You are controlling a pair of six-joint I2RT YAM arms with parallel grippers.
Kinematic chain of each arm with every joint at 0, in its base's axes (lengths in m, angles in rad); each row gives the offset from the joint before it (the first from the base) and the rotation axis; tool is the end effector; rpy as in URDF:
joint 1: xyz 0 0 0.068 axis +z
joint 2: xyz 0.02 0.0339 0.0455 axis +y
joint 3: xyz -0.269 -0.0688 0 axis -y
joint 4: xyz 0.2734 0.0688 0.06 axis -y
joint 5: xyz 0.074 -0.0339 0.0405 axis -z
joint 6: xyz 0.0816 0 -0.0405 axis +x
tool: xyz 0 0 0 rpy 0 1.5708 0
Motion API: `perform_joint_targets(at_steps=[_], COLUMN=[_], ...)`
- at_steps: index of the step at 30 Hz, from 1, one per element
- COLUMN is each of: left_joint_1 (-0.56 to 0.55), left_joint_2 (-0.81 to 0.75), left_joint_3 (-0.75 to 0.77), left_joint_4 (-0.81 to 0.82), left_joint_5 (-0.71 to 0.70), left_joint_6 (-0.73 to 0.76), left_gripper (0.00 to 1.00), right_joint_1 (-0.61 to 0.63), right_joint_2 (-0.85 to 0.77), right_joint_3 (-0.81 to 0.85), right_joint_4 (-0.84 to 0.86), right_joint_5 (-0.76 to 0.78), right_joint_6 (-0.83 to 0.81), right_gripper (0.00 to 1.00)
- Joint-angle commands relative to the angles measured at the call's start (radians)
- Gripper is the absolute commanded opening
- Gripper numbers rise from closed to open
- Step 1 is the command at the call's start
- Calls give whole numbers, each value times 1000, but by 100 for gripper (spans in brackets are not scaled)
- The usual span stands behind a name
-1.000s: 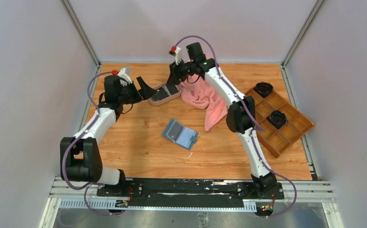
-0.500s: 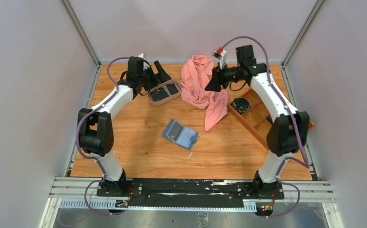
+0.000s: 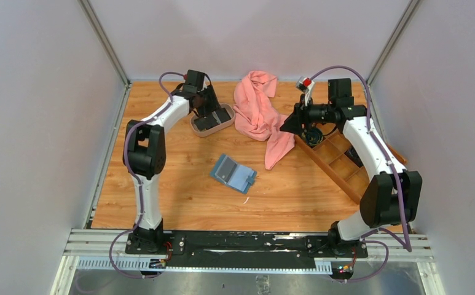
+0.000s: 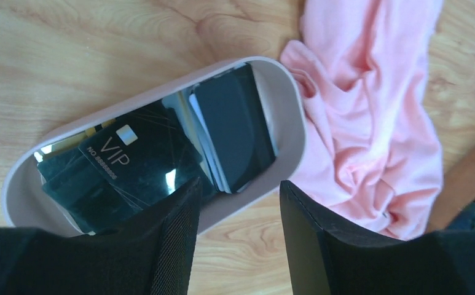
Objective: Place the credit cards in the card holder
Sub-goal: Pick up the credit card from the storage box.
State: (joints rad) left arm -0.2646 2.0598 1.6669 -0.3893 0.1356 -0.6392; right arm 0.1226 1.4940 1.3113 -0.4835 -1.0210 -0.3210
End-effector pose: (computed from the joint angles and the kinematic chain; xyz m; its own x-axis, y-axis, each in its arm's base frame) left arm 0.5104 -0.1497 0.1926 -0.7558 -0.4076 -0.5125 -0.1236 0.8574 -0.4996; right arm 0.3595 0.1144 0.3190 -0.3520 -0.2095 -0.9123 -0.8855 0.3905 0.2520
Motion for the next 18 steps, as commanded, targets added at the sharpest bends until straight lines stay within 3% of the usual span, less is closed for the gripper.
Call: perform_joint_targets(at_steps=[1,18], left_joint_1=[-4,-3], left_joint_2=[61,162], left_joint_3=[61,74], left_joint_4=[-92,-9], left_joint_5=[-58,4], left_joint_6=[-7,-99], left_gripper=[52,50], right_joint_1=[-11,-10], right_joint_2=[-8,35], right_joint_3=[-18,-18], right_joint_4=[25,24], right_joint_5=[-45,-86], right_joint_6=[-27,-22], right_gripper=[50,48])
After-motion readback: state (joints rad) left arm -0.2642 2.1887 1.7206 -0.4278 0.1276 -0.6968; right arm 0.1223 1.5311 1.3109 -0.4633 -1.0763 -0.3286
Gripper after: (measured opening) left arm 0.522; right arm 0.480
